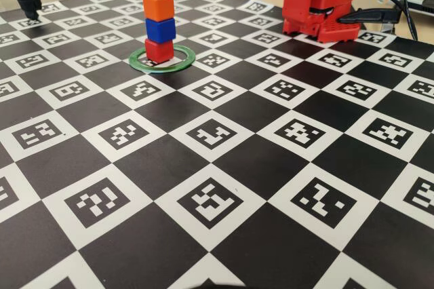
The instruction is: Grab the red cube then put it in the green circle then put the blue cube on top and finally the orange cube on top
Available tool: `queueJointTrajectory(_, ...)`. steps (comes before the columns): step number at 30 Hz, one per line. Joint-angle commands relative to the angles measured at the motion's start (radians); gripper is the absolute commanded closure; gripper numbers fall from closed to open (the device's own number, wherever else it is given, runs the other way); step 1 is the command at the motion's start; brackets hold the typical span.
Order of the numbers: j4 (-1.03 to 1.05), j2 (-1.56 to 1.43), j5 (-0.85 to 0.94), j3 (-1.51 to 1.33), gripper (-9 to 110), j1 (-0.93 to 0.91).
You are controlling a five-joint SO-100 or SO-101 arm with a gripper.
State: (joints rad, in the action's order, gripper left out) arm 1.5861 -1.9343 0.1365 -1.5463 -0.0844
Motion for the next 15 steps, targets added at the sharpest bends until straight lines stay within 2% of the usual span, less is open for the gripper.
queueJointTrajectory(1,-0.058,-0.132,0.002,-0.041,72,0.078)
queueJointTrajectory(7,-0.218,-0.281,0.146,-0.301,86,0.127)
queueJointTrajectory(12,-0.443,-0.459,0.302,-0.580,107,0.097)
queueJointTrajectory(15,-0.572,-0.525,0.420,-0.716,107,0.064)
